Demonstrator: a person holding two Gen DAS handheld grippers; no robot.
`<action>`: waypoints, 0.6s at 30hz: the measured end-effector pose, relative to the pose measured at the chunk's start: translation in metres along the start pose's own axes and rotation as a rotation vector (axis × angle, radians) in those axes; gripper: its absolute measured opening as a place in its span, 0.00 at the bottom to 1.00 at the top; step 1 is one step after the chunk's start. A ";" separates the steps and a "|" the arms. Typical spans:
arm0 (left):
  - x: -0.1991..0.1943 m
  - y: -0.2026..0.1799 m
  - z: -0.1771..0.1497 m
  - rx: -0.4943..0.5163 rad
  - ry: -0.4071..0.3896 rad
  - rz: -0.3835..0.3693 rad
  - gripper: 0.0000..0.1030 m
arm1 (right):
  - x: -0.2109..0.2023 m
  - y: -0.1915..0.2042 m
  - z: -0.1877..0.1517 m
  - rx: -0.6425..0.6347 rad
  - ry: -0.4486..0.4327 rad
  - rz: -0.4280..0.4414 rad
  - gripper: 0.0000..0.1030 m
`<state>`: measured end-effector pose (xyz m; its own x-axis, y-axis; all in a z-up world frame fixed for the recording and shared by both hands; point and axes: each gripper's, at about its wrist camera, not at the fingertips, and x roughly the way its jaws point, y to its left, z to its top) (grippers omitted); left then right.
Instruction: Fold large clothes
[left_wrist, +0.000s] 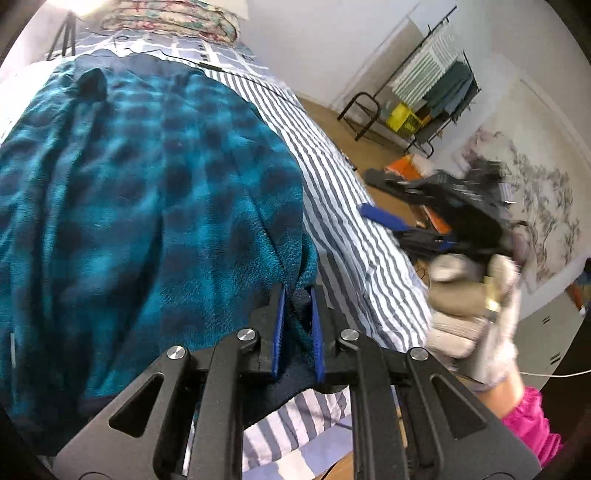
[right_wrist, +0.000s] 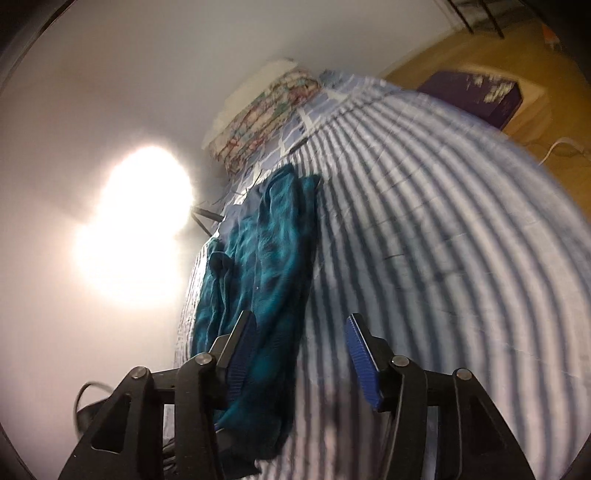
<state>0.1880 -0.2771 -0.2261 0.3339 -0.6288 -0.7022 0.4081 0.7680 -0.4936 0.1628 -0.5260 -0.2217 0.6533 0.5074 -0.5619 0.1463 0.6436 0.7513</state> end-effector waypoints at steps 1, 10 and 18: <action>-0.002 0.002 0.001 -0.003 -0.003 -0.004 0.11 | 0.009 -0.001 0.002 0.014 0.011 0.011 0.53; -0.004 0.012 0.000 0.007 0.029 -0.075 0.11 | 0.091 -0.015 0.037 0.196 0.015 0.076 0.62; -0.006 0.034 0.007 -0.011 0.039 -0.144 0.11 | 0.156 -0.023 0.060 0.260 0.039 0.046 0.53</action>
<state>0.2057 -0.2479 -0.2349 0.2391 -0.7274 -0.6432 0.4399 0.6717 -0.5961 0.3060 -0.4962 -0.3053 0.6355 0.5576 -0.5341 0.3060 0.4532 0.8373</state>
